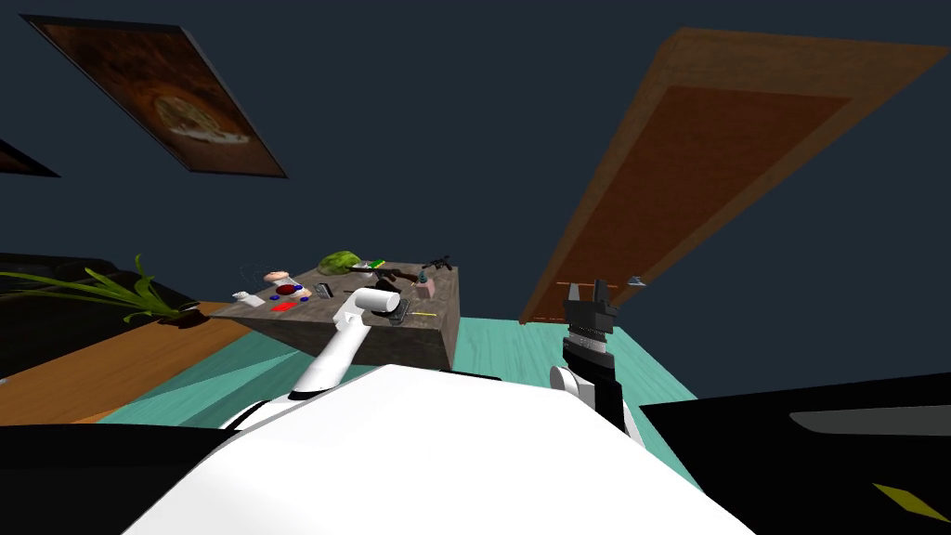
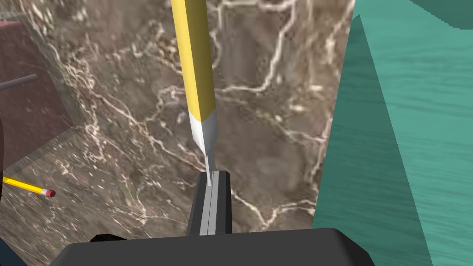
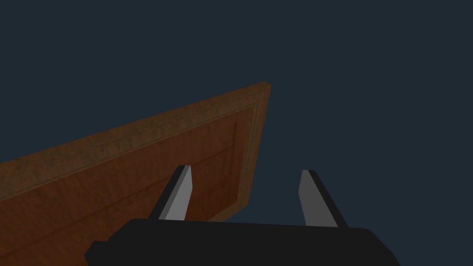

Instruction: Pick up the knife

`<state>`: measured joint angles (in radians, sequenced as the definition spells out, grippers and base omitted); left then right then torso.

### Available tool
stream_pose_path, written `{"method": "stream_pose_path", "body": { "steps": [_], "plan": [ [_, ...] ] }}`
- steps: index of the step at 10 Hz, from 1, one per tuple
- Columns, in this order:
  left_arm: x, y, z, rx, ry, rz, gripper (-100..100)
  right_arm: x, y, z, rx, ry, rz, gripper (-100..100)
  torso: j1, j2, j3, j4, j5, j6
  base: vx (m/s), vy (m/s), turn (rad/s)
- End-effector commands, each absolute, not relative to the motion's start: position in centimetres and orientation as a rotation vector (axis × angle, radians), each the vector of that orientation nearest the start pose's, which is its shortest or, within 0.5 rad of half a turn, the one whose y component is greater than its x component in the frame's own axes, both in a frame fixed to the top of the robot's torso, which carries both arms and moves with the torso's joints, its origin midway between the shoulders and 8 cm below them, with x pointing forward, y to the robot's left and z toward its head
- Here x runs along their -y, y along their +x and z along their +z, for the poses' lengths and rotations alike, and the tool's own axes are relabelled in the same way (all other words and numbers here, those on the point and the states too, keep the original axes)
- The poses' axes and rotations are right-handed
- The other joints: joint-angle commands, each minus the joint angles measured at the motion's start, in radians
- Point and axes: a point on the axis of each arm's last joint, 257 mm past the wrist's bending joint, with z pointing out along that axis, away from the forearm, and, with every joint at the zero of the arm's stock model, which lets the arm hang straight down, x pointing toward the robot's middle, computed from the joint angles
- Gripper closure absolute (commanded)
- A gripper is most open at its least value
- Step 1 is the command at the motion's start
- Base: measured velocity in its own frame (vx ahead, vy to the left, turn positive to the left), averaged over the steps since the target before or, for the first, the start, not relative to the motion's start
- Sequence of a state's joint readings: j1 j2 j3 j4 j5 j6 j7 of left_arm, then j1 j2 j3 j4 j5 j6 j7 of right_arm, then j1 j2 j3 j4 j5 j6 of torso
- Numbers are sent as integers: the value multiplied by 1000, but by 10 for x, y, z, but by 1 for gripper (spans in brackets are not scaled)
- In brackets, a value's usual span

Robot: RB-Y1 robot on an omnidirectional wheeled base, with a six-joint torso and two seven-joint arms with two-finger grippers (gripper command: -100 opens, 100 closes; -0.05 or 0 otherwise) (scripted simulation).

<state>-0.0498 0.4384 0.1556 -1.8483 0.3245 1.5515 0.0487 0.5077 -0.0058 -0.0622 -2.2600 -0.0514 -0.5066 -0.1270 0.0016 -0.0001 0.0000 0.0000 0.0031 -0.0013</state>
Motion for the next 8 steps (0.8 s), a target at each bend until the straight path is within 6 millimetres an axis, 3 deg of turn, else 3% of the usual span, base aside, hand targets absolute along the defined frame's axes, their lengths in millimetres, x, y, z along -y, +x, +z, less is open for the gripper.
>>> {"method": "stream_pose_path", "body": {
  "steps": [1, 2, 3, 4, 7, 8],
  "plan": [
    [-389, 389, -338, -1885, -2031, -261, 100, 308, 341, 16, -555, 740, 1382, 0, 0, 0, 0, 0, 0, 0, 0, 0, 0],
    [-389, 389, -337, -1886, -2030, -261, 100, 308, 341, 16, -556, 740, 1382, 0, 1, 0, 0, 0, 0, 0, 0, 0, 0],
    [-389, 389, -337, -1886, -2030, -262, 0, 308, 341, 16, -556, 740, 1382, 0, 1, 0, 0, 0, 0, 0, 0, 0, 0],
    [-386, 388, -331, -1877, -2035, -265, 100, 308, 341, 16, -556, 740, 1382, 0, 1, 0, 0, 0, 0, 0, -16, 14, -45],
    [-382, 388, -324, -1870, -2038, -265, 100, 308, 341, 16, -556, 740, 1382, 0, 2, 3, 1, 0, 0, 0, -24, 27, -40],
    [-382, 388, -324, -1868, -2041, -265, 0, 308, 341, 16, -556, 740, 1382, 0, 2, 2, 1, 0, 0, 0, 0, 0, 0]
  ]
}}
